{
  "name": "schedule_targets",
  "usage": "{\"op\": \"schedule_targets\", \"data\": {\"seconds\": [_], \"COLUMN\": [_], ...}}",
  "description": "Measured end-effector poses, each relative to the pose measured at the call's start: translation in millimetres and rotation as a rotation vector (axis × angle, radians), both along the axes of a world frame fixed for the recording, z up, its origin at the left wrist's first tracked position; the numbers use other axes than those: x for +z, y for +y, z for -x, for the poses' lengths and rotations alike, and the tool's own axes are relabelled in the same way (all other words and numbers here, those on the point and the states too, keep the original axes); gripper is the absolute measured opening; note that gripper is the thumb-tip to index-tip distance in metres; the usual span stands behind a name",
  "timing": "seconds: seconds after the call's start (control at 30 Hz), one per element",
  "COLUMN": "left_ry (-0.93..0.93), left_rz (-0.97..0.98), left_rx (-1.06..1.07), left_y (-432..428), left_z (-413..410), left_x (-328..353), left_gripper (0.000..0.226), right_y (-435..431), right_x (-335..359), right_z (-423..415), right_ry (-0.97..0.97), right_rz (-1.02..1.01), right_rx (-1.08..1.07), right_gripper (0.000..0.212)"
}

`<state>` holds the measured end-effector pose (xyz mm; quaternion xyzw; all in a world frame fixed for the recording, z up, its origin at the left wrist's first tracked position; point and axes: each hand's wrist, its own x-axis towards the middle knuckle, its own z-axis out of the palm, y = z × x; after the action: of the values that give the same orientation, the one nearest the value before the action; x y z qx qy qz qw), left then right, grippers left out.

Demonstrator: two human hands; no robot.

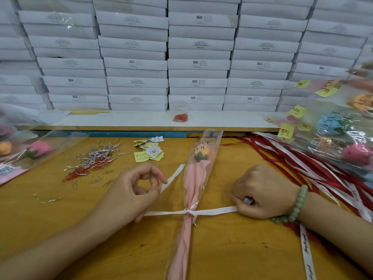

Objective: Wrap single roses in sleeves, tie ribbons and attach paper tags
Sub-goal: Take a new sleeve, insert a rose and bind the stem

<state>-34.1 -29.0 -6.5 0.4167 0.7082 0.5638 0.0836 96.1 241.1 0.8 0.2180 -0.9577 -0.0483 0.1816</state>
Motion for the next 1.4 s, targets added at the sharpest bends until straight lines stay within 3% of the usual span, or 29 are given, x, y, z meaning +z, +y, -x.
{"op": "schedule_targets", "data": {"seconds": [0.1,0.2,0.3,0.47,0.63,0.73,0.87,1.07,1.23,1.4], "left_ry": [0.035,0.349,0.698,0.756,0.805,0.697,0.242,-0.307,-0.465,-0.426], "left_rz": [0.056,0.151,0.216,0.423,0.457,0.39,0.208,-0.028,-0.093,-0.027], "left_rx": [0.044,0.168,0.118,-0.144,-0.174,-0.227,-0.298,-0.425,-0.451,-0.385], "left_y": [1,0,-3,-1,0,1,1,4,9,16], "left_z": [1,3,0,-10,-4,-4,-7,-11,-14,-18], "left_x": [-3,-4,-1,-4,-6,-6,0,3,2,-3], "left_gripper": [0.032,0.031,0.008,0.027,0.024,0.031,0.038,0.033,0.033,0.031], "right_y": [-1,-6,-15,-38,-52,-51,-47,-45,-46,-48], "right_x": [2,6,8,6,-1,-5,-6,-6,-4,1], "right_z": [-1,-3,-5,-4,-1,1,4,4,3,4], "right_ry": [-0.001,0.028,0.017,-0.138,-0.251,-0.32,-0.433,-0.505,-0.538,-0.608], "right_rz": [0.002,0.032,0.091,0.097,0.242,0.463,0.71,0.775,0.801,0.934], "right_rx": [-0.029,-0.08,-0.065,0.044,0.045,0.008,-0.002,-0.011,-0.013,-0.008], "right_gripper": [0.027,0.026,0.029,0.032,0.016,0.007,0.008,0.01,0.01,0.017]}}
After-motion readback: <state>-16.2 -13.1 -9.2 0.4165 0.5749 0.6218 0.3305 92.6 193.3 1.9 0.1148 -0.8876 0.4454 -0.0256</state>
